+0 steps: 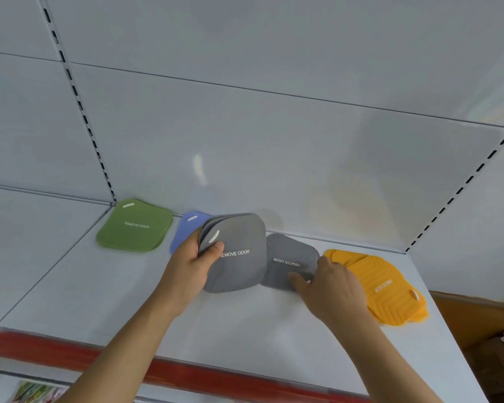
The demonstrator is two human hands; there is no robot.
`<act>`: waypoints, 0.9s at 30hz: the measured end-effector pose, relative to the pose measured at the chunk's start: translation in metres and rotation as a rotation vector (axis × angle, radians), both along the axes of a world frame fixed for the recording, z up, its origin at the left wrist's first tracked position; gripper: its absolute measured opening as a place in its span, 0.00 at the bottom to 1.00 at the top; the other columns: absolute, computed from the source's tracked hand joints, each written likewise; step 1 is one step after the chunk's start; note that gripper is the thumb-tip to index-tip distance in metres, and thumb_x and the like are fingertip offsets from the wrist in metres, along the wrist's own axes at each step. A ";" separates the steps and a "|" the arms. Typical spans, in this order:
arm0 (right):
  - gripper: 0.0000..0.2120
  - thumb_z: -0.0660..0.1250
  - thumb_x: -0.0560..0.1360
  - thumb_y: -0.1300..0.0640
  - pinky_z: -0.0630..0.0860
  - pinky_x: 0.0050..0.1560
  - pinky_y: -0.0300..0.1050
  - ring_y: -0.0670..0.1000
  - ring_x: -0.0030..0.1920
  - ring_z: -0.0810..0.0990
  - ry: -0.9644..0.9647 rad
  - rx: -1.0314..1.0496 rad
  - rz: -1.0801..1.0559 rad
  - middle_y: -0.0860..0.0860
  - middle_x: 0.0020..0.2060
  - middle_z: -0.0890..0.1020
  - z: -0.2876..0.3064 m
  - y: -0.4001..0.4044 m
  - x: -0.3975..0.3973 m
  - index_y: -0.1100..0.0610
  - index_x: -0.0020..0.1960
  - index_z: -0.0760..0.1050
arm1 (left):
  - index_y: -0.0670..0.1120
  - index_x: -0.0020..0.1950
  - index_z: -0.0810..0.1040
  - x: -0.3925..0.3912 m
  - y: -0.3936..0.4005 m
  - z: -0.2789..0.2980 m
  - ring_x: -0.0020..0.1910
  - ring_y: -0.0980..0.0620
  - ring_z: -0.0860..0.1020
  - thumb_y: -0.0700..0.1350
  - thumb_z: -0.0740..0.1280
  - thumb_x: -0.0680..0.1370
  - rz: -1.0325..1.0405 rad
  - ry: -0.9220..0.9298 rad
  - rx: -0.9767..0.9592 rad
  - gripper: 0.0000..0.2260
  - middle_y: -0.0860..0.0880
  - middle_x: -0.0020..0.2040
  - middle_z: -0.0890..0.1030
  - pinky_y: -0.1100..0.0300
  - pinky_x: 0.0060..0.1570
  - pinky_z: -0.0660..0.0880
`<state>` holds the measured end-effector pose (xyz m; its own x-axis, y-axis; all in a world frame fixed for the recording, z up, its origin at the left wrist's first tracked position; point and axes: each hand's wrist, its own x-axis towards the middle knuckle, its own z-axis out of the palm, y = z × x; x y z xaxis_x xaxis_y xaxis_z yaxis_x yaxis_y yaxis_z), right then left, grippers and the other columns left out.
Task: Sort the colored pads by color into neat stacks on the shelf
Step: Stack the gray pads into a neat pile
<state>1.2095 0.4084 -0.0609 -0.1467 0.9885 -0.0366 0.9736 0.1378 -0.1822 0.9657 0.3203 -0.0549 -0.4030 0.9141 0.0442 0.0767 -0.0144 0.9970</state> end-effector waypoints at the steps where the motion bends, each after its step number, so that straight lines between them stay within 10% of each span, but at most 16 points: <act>1: 0.29 0.62 0.77 0.31 0.77 0.52 0.49 0.57 0.57 0.81 -0.041 -0.016 0.001 0.54 0.55 0.82 0.001 0.000 -0.003 0.56 0.61 0.73 | 0.55 0.68 0.80 0.001 0.001 0.001 0.65 0.57 0.81 0.47 0.69 0.82 -0.010 -0.016 -0.005 0.14 0.59 0.62 0.85 0.45 0.73 0.72; 15: 0.11 0.69 0.73 0.61 0.71 0.36 0.36 0.43 0.41 0.79 0.713 0.220 0.042 0.44 0.43 0.83 0.053 0.001 0.004 0.46 0.49 0.79 | 0.51 0.63 0.85 -0.003 0.004 0.011 0.63 0.43 0.83 0.40 0.65 0.83 0.024 -0.393 -0.126 0.13 0.46 0.60 0.87 0.43 0.66 0.77; 21: 0.15 0.72 0.76 0.62 0.75 0.42 0.32 0.43 0.43 0.81 0.552 -0.095 0.550 0.38 0.42 0.84 0.133 -0.019 0.019 0.40 0.47 0.83 | 0.55 0.60 0.85 0.003 0.006 0.027 0.57 0.48 0.85 0.39 0.65 0.84 -0.107 -0.421 -0.167 0.14 0.49 0.60 0.87 0.51 0.57 0.79; 27: 0.16 0.69 0.74 0.62 0.77 0.52 0.38 0.42 0.49 0.82 0.366 -0.065 0.789 0.41 0.51 0.86 0.110 -0.008 -0.029 0.45 0.56 0.84 | 0.50 0.68 0.82 0.026 0.006 0.023 0.65 0.40 0.81 0.41 0.63 0.79 -0.349 -0.423 -0.246 0.18 0.40 0.67 0.82 0.42 0.68 0.72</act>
<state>1.1809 0.4004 0.0493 -0.8013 0.5908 0.0941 0.4770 0.7259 -0.4956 0.9917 0.3260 -0.0317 -0.0139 0.9585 -0.2848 -0.2956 0.2681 0.9169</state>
